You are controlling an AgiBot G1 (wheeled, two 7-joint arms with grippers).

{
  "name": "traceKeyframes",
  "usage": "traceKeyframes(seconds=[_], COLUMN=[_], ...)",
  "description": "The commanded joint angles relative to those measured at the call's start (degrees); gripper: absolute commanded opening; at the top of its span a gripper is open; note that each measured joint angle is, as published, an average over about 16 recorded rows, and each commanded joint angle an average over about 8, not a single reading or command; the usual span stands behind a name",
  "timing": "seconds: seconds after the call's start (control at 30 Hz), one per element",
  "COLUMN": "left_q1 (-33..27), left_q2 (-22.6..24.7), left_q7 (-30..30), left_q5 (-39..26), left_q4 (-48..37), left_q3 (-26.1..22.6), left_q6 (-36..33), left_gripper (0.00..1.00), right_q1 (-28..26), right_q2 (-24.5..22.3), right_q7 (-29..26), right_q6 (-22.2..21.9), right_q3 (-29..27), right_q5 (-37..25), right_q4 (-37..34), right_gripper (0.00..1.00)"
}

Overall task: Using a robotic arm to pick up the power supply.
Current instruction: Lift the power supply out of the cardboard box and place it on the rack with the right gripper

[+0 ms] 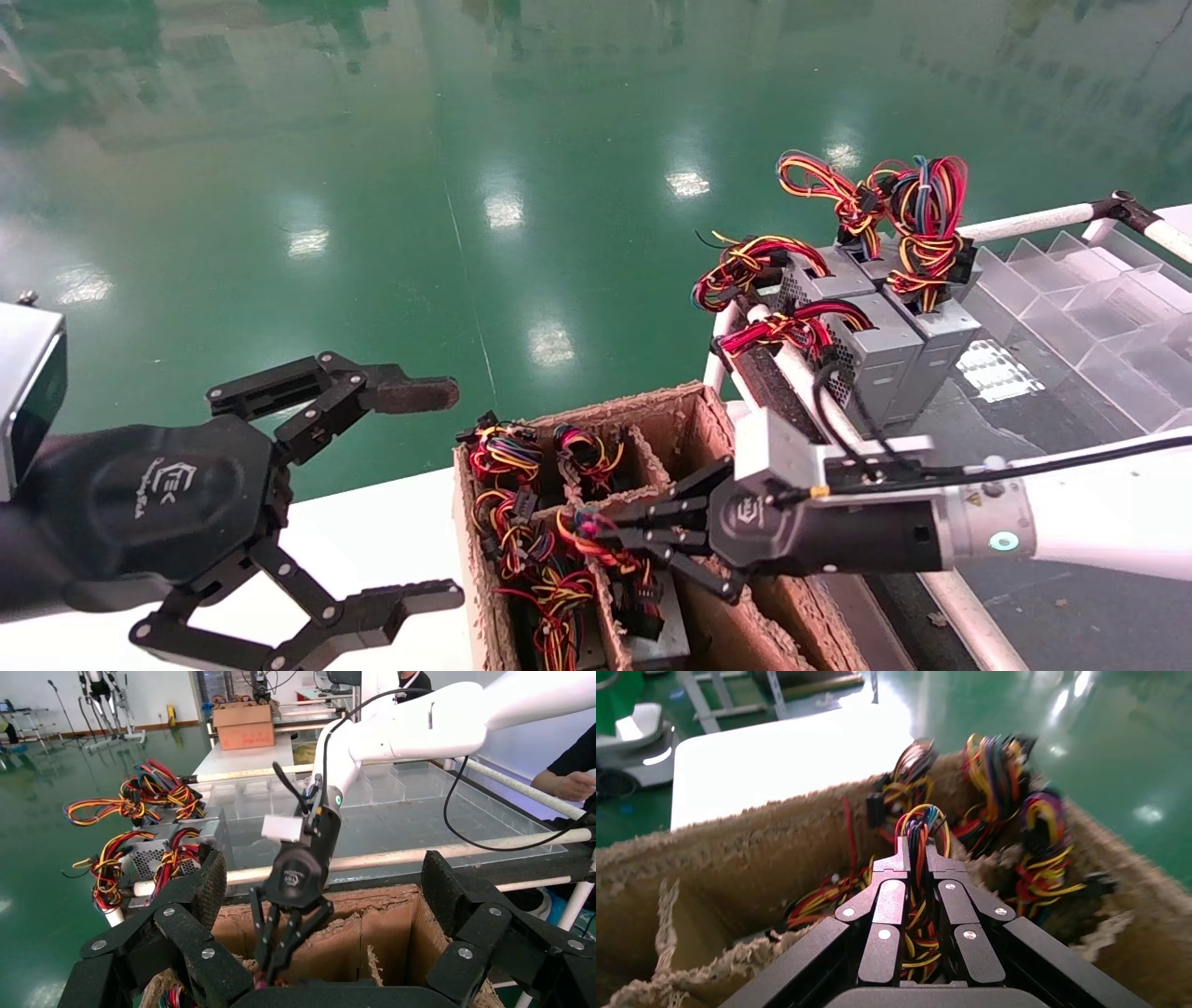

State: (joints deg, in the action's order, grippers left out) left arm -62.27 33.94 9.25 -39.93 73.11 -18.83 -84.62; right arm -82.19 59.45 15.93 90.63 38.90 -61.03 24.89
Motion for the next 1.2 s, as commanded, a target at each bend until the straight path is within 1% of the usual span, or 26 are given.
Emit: traceKeyframes(seconds=[0.03,0.2,0.4,0.57,0.7,0.87,1.0,1.2], left_q1=[0.0,0.0,0.0,-0.01,-0.01,-0.01,-0.01,-0.01], left_q2=[0.0,0.0,-0.01,-0.01,-0.01,-0.02,-0.02,-0.02], left_q7=[0.0,-0.01,-0.01,-0.01,-0.02,-0.02,-0.02,-0.03], left_q5=[0.0,0.01,0.01,0.02,0.02,0.03,0.03,0.04], left_q4=[0.0,0.0,0.0,0.0,0.0,0.0,0.0,0.0], left_q3=[0.0,-0.01,-0.02,-0.03,-0.03,-0.04,-0.05,-0.06], left_q6=[0.0,0.0,0.01,0.01,0.01,0.02,0.02,0.02], left_gripper=[1.0,1.0,1.0,1.0,1.0,1.0,1.0,1.0], right_q1=[-0.01,0.37,-0.05,-1.59,-3.67,-7.45,-10.83,-17.12], right_q2=[-0.47,-3.68,-8.77,-12.33,-14.23,-15.37,-15.94,-17.89], right_q7=[0.14,-1.3,-3.79,-5.14,-5.89,-5.96,-4.51,-2.06], right_q6=[0.15,0.26,-0.38,-1.72,-3.05,-5.5,-7.77,-10.02], right_q3=[-0.14,-0.9,-2.96,-5.92,-8.2,-10.08,-10.73,-11.03], right_q5=[1.06,5.67,12.24,17.23,20.03,21.14,20.0,16.93], right_q4=[0.19,4.28,10.24,13.55,14.86,15.08,13.94,8.59], right_gripper=[0.0,0.0,0.0,0.0,0.0,0.0,0.0,0.0])
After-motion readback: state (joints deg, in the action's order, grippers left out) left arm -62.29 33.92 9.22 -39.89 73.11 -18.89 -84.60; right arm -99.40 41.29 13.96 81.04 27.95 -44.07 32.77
